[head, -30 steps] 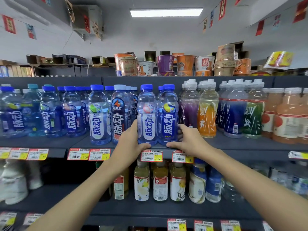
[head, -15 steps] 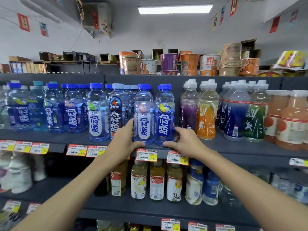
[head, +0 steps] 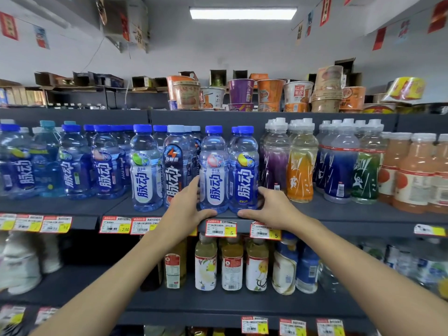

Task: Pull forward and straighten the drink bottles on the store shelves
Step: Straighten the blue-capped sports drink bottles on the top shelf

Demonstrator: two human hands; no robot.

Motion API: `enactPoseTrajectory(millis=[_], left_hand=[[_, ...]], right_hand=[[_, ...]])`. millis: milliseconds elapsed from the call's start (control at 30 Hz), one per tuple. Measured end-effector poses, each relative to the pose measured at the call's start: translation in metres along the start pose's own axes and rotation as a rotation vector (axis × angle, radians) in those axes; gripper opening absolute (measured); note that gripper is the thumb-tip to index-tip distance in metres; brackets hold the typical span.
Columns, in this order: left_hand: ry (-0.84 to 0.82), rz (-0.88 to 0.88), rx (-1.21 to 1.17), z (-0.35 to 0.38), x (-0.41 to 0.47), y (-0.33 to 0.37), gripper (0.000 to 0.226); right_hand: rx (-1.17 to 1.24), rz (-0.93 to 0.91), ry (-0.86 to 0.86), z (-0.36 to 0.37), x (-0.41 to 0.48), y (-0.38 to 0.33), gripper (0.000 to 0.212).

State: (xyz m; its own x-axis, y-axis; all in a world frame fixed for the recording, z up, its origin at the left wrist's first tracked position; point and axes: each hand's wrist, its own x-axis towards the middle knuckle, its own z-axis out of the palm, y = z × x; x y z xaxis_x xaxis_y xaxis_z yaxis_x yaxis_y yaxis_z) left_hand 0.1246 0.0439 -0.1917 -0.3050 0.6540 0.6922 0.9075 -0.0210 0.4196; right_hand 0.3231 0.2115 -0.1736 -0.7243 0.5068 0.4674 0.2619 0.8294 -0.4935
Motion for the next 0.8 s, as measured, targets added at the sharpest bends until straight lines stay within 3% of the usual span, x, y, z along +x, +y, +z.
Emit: enactPoseTrajectory(millis=[433,800], left_hand=[[0.009,0.035,-0.039,0.003,-0.001,-0.003,0.089],[0.026,-0.073,0.006,0.004,-0.007,0.007,0.079]], right_hand=[[-0.026,0.013,0.008,0.002,-0.002,0.0,0.068],[0.012,0.014,-0.017,0.003,-0.001,-0.002,0.065]])
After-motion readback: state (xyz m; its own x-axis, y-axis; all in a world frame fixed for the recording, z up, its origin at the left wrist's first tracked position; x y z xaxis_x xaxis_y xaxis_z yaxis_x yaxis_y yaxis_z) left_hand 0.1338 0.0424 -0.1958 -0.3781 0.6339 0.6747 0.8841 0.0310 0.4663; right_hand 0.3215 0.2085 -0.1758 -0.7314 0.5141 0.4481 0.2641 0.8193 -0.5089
